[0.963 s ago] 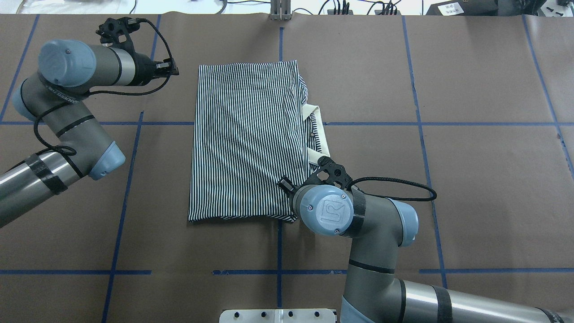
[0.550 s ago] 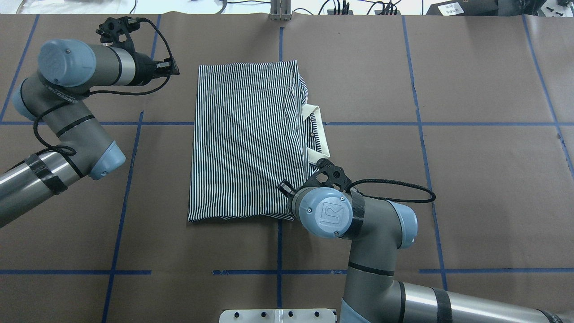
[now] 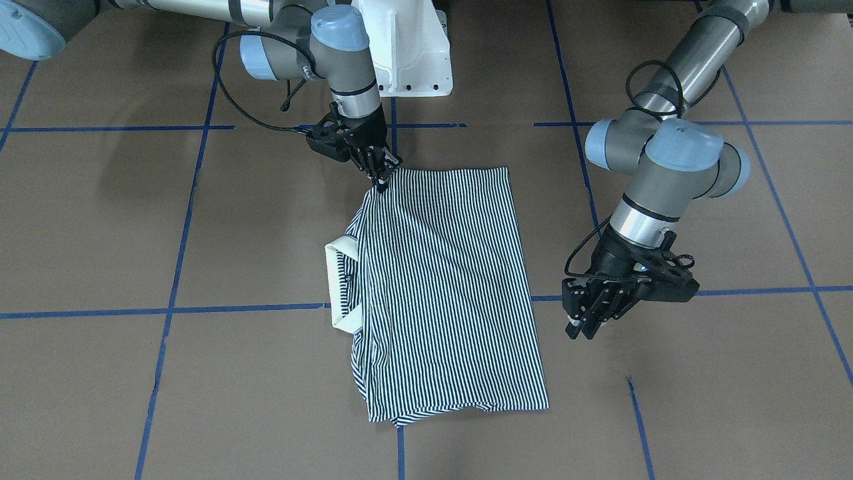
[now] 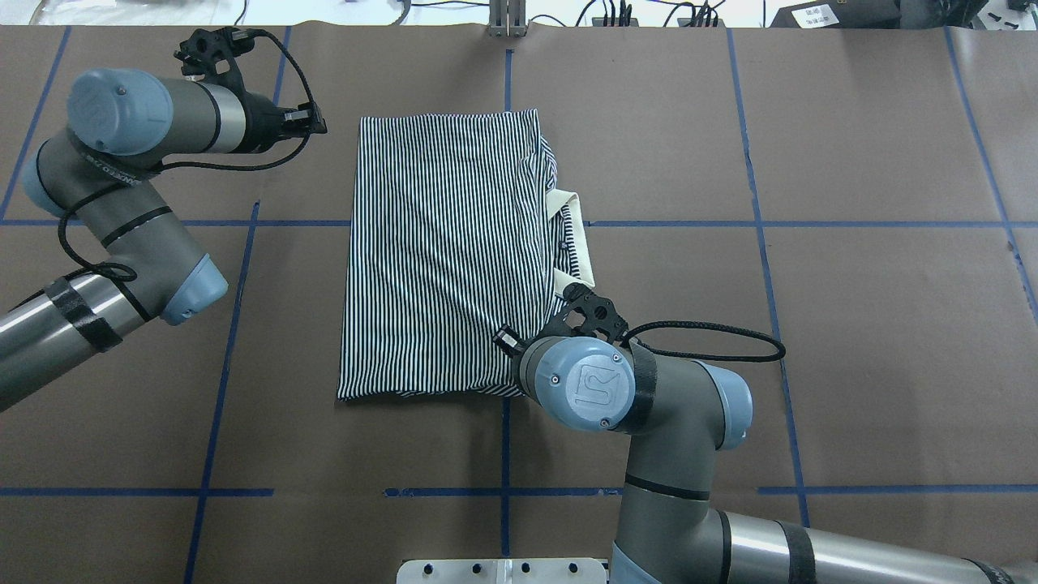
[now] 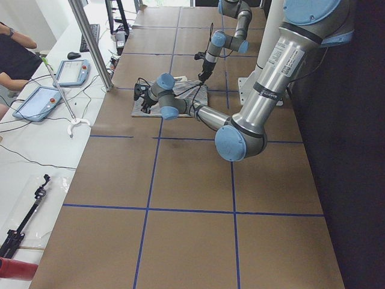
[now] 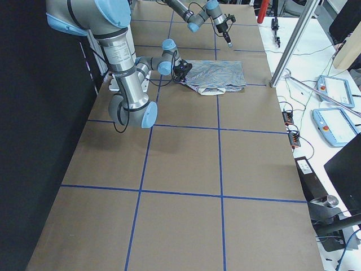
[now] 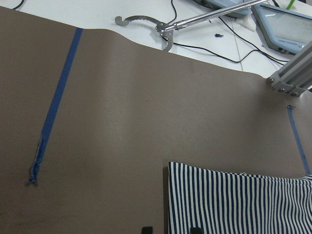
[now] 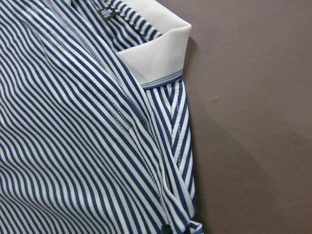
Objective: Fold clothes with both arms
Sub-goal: 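Lower the left gripper to the shirt's near corner beside the right gripper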
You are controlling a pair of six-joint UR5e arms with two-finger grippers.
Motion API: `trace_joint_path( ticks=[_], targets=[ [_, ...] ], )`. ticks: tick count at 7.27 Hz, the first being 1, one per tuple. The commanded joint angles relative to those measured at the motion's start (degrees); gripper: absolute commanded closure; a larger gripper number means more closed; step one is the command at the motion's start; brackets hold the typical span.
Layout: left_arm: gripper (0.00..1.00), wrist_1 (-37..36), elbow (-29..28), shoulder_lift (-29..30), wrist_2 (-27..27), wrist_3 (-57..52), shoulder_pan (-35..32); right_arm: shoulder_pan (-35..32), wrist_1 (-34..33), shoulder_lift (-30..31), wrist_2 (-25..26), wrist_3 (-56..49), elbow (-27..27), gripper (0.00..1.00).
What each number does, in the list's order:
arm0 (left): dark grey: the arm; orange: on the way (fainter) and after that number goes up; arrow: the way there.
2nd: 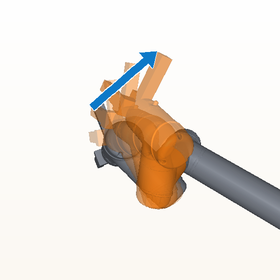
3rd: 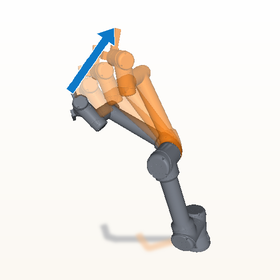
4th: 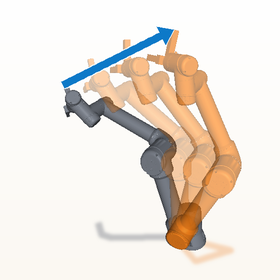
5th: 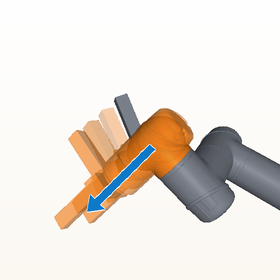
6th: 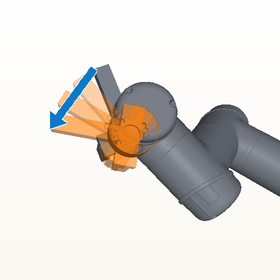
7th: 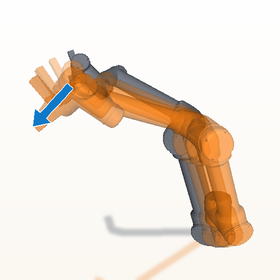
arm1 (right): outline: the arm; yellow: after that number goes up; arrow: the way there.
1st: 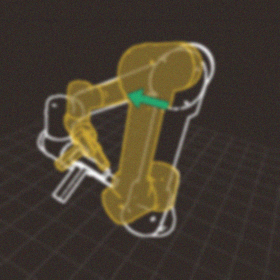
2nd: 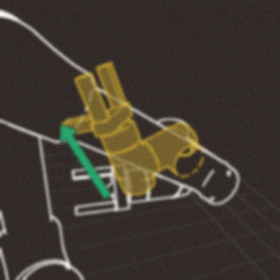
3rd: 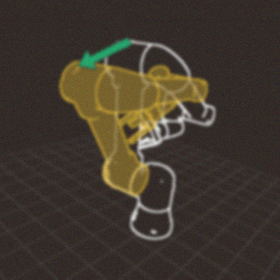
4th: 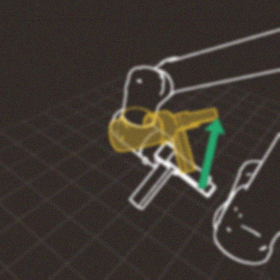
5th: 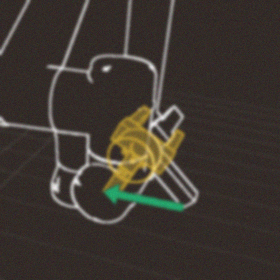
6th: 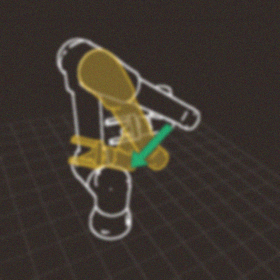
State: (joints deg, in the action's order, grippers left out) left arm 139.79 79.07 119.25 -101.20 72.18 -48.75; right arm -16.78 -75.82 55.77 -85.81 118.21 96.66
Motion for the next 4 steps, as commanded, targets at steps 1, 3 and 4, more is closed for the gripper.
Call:
trace_joint_path(
  ticks=[1, 3, 4],
  targets=[
    [0.63, -3.9, 7.1, -1.0, -5.0, 8.2, 0.1, 0.0, -0.1, 1.0, 0.1, -0.2, 1.8, 1.00],
    [0.59, -6.6, 20.3, -11.2, -3.8, 13.6, 5.0, -0.1, -0.4, 2.8, 0.2, 0.0, 4.1, 1.00],
    [0.55, -6.7, 25.6, -16.4, -3.1, 17.6, 8.5, 0.3, -0.5, 4.5, 0.3, 0.1, 5.7, 1.00]
  ],
)
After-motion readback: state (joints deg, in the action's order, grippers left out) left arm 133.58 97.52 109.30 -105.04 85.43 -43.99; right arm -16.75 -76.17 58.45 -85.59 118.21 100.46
